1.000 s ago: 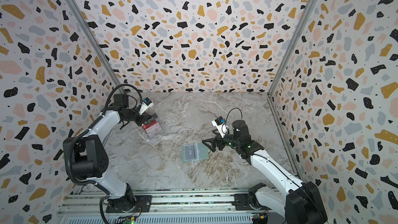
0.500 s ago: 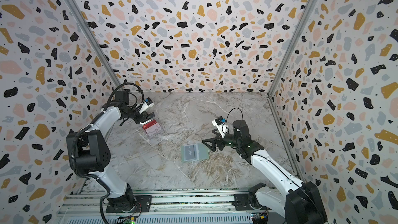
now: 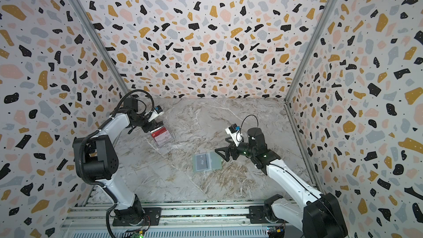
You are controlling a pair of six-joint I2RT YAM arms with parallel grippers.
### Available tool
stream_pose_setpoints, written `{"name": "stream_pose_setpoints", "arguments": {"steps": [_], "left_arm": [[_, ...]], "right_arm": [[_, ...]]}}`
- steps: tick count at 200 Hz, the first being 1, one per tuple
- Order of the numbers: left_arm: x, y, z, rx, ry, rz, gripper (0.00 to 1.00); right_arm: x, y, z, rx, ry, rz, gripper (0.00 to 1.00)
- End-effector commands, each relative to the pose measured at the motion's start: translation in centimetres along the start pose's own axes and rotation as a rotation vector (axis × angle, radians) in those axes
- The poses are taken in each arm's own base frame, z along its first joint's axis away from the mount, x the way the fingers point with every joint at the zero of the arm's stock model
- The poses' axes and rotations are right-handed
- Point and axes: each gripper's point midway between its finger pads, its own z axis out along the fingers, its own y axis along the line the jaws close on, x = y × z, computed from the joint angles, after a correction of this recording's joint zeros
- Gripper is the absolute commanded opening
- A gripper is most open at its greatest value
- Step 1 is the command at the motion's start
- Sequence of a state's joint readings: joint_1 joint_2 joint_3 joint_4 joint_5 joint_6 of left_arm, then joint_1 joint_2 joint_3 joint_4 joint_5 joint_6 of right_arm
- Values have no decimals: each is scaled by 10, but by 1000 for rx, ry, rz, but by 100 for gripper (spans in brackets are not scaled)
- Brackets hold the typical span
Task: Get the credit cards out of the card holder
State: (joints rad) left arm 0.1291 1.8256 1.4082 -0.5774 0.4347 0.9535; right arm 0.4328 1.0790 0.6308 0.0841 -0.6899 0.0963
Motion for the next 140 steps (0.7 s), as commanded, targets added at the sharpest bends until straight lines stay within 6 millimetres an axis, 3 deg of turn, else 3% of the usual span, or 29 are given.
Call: {"name": "stream_pose_setpoints", "arguments": {"steps": [1, 140], "left_arm": [[7, 0, 4, -2, 5, 8, 0], [21, -15, 17, 76, 10, -35, 0]], "right_arm": [[-6, 5, -2, -22, -22, -14, 99], [-16, 14, -14, -23, -80, -52, 99]]}}
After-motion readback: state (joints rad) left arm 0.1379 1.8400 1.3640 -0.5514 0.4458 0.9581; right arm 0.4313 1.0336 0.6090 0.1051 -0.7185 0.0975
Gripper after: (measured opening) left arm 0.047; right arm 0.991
